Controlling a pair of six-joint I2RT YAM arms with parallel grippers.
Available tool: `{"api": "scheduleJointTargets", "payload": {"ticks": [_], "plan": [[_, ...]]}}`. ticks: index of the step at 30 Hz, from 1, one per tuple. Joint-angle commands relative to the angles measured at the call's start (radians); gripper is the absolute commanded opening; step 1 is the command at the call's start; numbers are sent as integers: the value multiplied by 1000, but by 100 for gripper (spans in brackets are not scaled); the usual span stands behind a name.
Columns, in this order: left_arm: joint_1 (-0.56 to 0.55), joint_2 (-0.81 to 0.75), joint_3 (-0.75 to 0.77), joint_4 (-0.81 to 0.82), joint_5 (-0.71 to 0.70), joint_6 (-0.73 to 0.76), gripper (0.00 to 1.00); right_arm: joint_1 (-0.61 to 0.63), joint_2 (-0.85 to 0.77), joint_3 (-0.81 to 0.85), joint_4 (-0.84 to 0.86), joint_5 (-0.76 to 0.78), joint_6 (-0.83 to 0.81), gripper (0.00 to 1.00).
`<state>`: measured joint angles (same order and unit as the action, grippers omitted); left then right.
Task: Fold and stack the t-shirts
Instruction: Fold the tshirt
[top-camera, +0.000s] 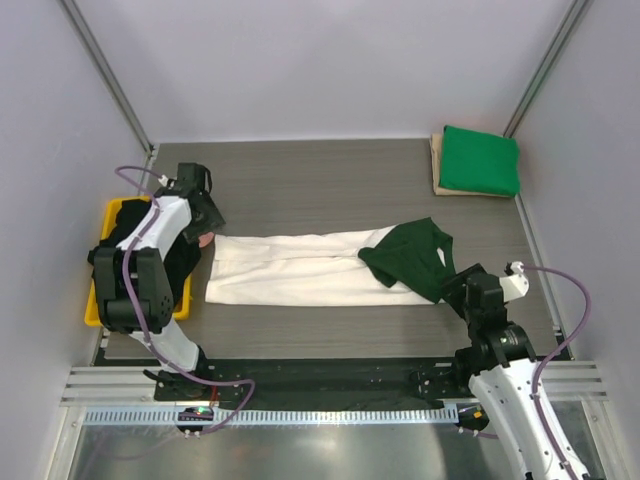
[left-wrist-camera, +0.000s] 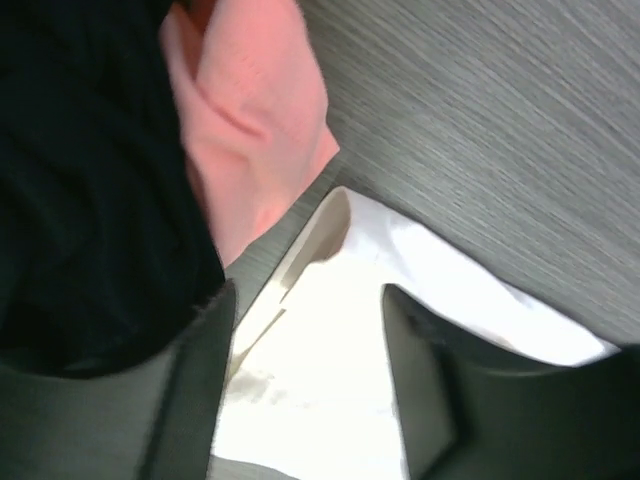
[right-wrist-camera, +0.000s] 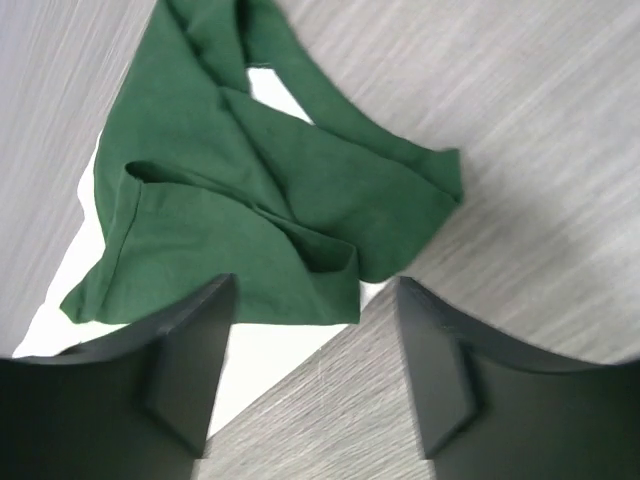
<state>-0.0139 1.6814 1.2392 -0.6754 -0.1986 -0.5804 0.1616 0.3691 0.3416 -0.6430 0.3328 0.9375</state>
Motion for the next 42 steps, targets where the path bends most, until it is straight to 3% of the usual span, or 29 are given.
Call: {"api": "scheduleJointTargets", "payload": {"ticks": [1,2,3,7,8,12,16,28,36,42], "plan": [[9,-100,-24,13,-22,-29,64,3,-44,7,-20,77,92,74],[9,-115,-29,14,-38,-33,71,3,-44,29,-21,84,83,75],[9,-149,-33,16,-50,-44,72,3,-39,42,-20,92,75,75],[8,-183,-41,51,-1,-29,69,3,30,76,64,14,0,75],[-1,-181,-47,69,25,-24,68,3,92,71,131,-71,-21,74],[-110,-129,-43,79,13,-13,66,7,294,83,252,-194,-40,71],[-222,-62,-56,83,4,-35,65,53,451,100,315,-224,-52,72],[-287,4,-290,194,120,-205,61,138,957,187,450,-215,-39,78],[-353,-43,-506,278,189,-314,60,138,1458,615,447,-308,-143,76],[-412,-143,-648,323,260,-386,59,141,1706,994,341,-386,-201,72]]}}
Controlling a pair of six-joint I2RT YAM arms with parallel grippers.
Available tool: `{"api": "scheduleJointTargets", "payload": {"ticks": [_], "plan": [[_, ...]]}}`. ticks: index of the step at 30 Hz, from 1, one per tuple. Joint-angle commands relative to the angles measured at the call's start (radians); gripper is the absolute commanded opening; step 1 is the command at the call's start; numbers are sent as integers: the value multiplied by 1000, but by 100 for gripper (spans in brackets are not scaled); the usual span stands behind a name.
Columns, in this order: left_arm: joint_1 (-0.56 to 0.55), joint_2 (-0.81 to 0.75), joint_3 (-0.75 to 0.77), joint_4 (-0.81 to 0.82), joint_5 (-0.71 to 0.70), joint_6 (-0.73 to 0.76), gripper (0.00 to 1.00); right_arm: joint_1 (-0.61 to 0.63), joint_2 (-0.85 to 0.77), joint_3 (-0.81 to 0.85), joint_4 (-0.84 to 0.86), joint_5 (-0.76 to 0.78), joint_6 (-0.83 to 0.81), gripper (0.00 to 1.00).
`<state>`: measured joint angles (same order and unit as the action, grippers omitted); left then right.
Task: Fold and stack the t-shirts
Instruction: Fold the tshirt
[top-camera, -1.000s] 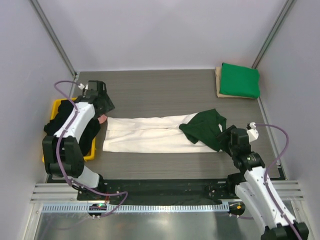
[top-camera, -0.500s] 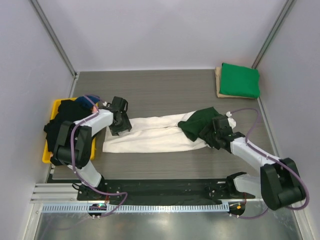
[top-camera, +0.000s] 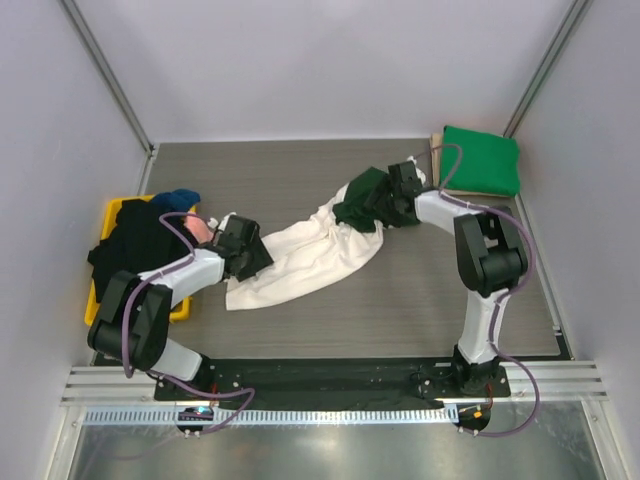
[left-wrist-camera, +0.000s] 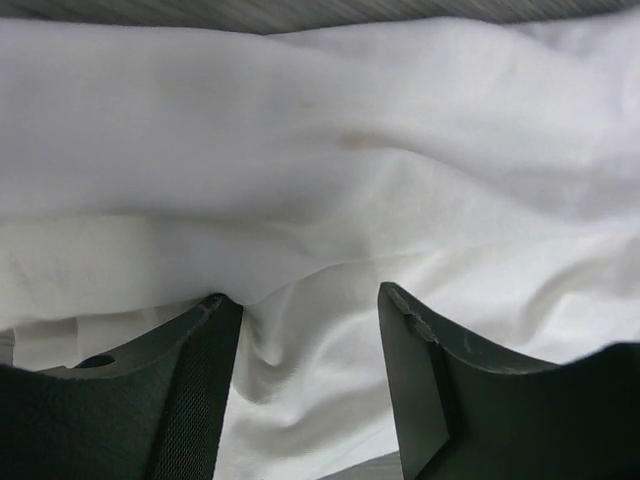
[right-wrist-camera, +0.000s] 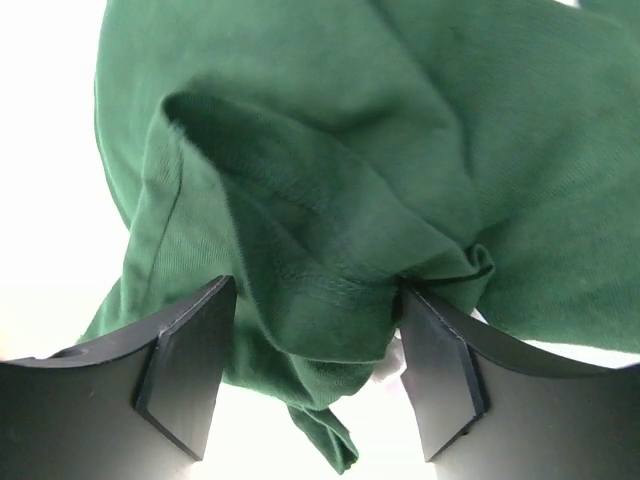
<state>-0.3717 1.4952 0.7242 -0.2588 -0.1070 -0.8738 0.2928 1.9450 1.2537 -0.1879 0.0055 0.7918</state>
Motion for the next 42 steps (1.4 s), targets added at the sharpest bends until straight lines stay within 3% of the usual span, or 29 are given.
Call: {"api": "scheduleJointTargets", "payload": {"ticks": [1,5,11,18,24,30,35,42], "plan": [[-65,30,-147,-96,173,-106,59,11,197,128,-123,-67,-69,71],[-137,-45,-206,-74,210,-201,58,28,368,442,-232,-84,-120,70],[-335,-128,-256,-40,194,-379,58,62,609,824,-285,-173,-169,70],[-600,-121,-192,-16,175,-553,59,77,836,1183,-291,-257,-160,71],[-691,-119,-123,-28,185,-591,59,77,855,1213,-240,-216,-157,72],[-742,-167,93,-222,118,-507,60,72,838,1214,-185,-272,-224,74],[-766,-220,279,-465,-55,-406,60,45,743,1193,-179,-291,-272,78],[-763,-412,287,-603,-283,-335,65,39,510,1084,-197,-266,-345,93]]}}
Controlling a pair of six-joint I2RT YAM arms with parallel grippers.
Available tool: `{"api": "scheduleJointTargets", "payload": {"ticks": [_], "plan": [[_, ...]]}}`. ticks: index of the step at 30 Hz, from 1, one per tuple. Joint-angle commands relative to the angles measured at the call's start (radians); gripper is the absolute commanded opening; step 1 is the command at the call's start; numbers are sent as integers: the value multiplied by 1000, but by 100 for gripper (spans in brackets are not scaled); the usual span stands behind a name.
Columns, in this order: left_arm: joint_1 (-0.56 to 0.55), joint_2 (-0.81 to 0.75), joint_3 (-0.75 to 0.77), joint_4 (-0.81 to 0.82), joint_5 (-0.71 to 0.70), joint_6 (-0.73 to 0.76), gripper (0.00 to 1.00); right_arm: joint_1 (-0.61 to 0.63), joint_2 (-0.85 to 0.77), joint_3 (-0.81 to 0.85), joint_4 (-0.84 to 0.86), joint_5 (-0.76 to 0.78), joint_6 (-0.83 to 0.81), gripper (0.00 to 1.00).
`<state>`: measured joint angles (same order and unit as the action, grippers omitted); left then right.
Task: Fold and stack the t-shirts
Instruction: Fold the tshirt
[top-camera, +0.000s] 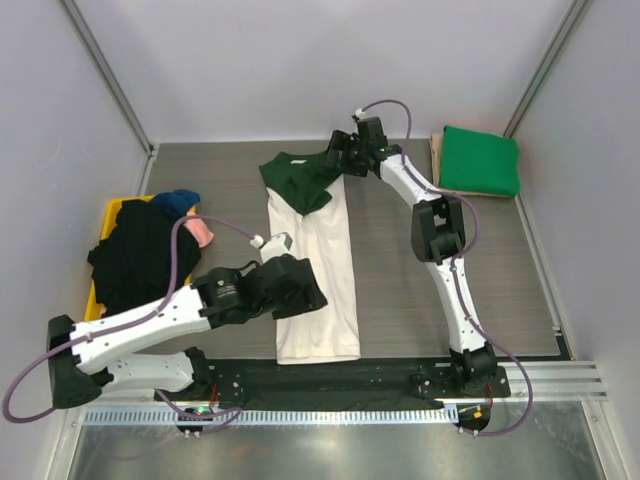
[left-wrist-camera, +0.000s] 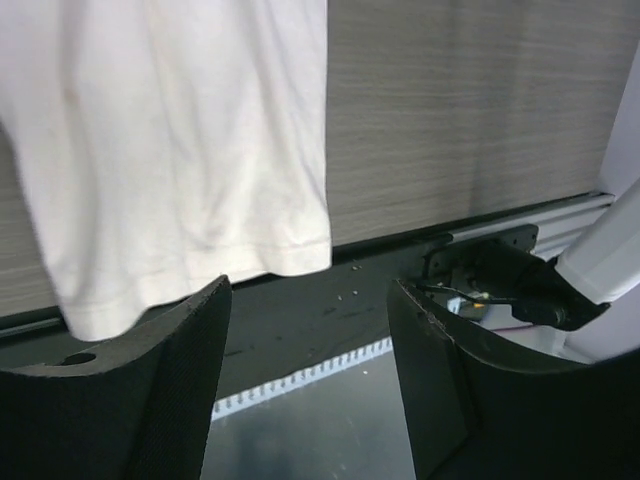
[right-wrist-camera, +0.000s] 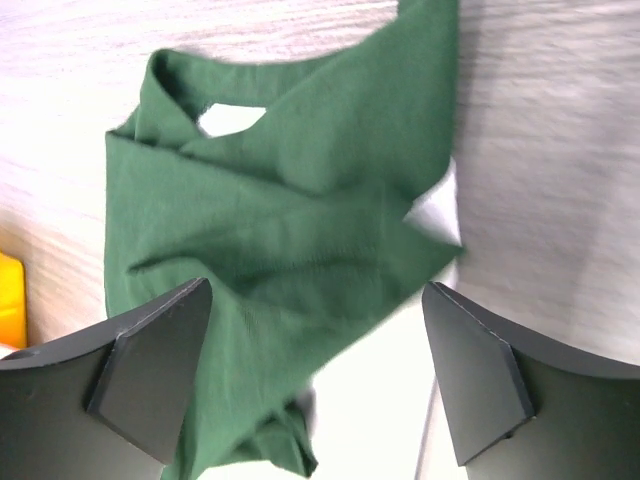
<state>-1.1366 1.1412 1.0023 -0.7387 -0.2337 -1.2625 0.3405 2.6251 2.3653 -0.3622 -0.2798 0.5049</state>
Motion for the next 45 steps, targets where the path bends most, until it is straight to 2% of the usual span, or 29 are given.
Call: {"api": "scheduleJointTargets", "payload": {"ticks": [1,5,9,13,16,19,22,23,26,27,30,31,32,34,35,37,38,40,43,45], "plan": [[6,-90,12,-148,-170,70,66,-5,-197,-43,-36,21,-62,93],[14,-176,45,-278,-266,97,67,44,-306,-159,-90,82,-83,94],[32,-270,64,-425,-403,127,72,152,-379,-235,-145,198,-127,94],[46,-351,56,-482,-487,166,77,233,-367,-226,-178,260,-123,92],[51,-406,36,-502,-518,186,80,276,-311,-157,-208,268,-109,88],[51,-451,-4,-504,-524,172,80,311,-240,-39,-234,275,-109,83],[51,-483,-40,-485,-489,157,80,321,-176,11,-263,364,-105,77],[51,-489,-48,-485,-478,149,80,321,-166,34,-274,390,-101,71],[52,-505,-71,-481,-460,120,79,321,-175,-9,-308,496,-103,58],[52,-506,-77,-460,-432,120,78,321,-197,-36,-313,514,-101,57],[52,-476,-116,-406,-363,126,75,321,-338,-217,-267,551,-117,62],[52,-463,-143,-392,-342,123,75,321,-382,-345,-244,541,-120,66],[51,-436,-157,-378,-326,112,74,321,-493,-409,-222,538,-121,72],[52,-416,-191,-323,-273,92,73,322,-613,-542,-170,531,-111,79],[52,-403,-230,-295,-253,83,73,321,-723,-669,-164,528,-88,82],[52,-400,-273,-214,-195,61,73,322,-842,-797,-164,519,-46,84],[52,-400,-331,-182,-173,51,73,324,-957,-933,-164,481,2,85],[52,-405,-390,-75,-129,25,72,344,-1054,-1143,-156,458,58,85],[51,-388,-484,47,-37,-12,70,397,-1235,-1384,-150,421,151,86],[51,-371,-520,85,2,-26,69,426,-1350,-1489,-135,398,226,86]]}}
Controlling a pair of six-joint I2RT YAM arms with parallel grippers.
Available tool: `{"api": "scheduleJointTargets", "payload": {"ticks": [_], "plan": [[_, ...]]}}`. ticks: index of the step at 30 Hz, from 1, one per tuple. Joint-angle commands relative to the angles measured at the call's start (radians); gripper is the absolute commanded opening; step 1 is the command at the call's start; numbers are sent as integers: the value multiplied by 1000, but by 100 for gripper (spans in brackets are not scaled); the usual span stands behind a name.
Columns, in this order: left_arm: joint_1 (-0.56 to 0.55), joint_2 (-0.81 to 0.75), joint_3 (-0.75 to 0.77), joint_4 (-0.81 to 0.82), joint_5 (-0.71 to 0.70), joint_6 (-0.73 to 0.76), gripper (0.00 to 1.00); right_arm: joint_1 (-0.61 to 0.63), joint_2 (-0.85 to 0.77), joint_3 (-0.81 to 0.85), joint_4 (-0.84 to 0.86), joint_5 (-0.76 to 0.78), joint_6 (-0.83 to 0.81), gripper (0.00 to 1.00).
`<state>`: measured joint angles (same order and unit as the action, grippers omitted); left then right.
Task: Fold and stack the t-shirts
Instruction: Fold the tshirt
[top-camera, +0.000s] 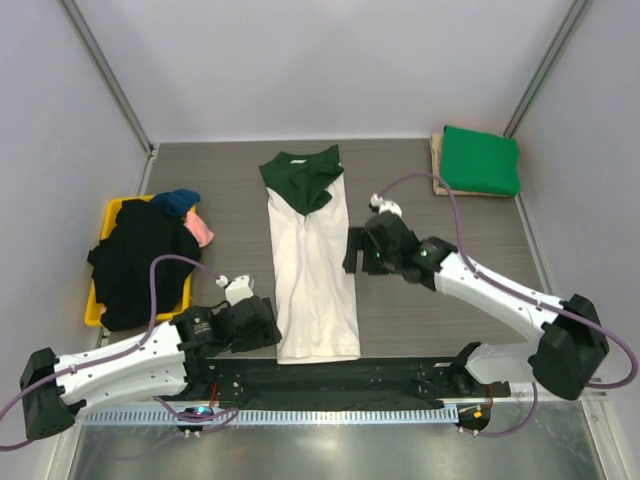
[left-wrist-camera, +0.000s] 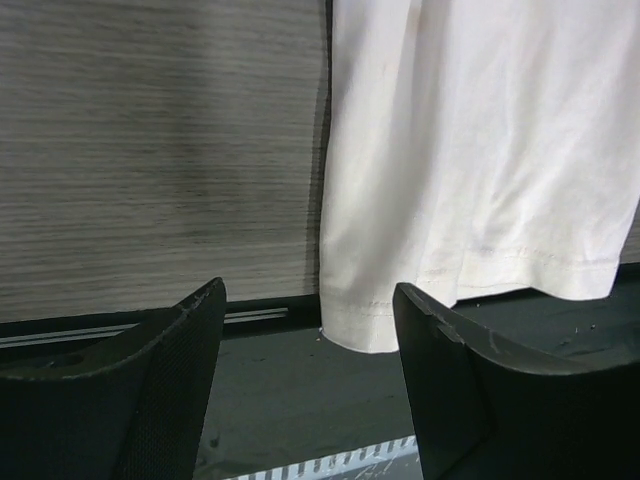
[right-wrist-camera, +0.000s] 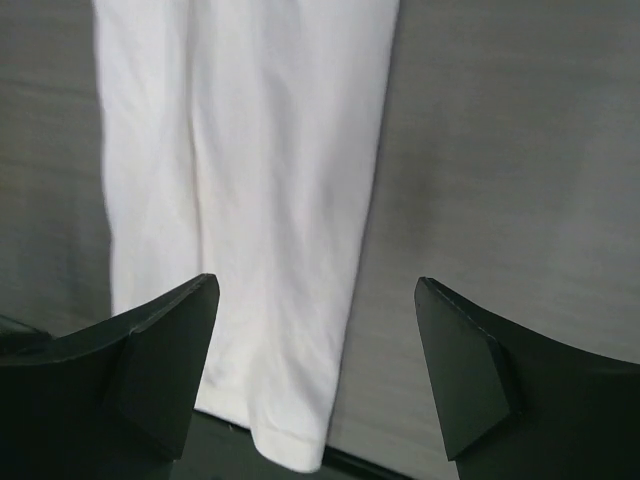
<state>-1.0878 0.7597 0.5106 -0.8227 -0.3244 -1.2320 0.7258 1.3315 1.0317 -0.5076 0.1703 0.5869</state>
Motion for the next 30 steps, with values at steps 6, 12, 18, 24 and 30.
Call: {"api": "scheduleJointTargets", "payload": {"ticks": [6,12,18,24,30], "plan": [[-17,41,-108,215,136,-112,66,167,-242,-441,105,-118,292,82],[-35,26,-167,255,150,-178,62,302,-267,-571,233,-143,412,79],[-53,9,-204,280,154,-213,55,434,-187,-616,330,-112,499,75],[-73,27,-216,313,150,-227,52,474,-193,-642,334,-65,542,46],[-75,79,-195,344,136,-205,45,474,-221,-648,324,-55,539,15]]}}
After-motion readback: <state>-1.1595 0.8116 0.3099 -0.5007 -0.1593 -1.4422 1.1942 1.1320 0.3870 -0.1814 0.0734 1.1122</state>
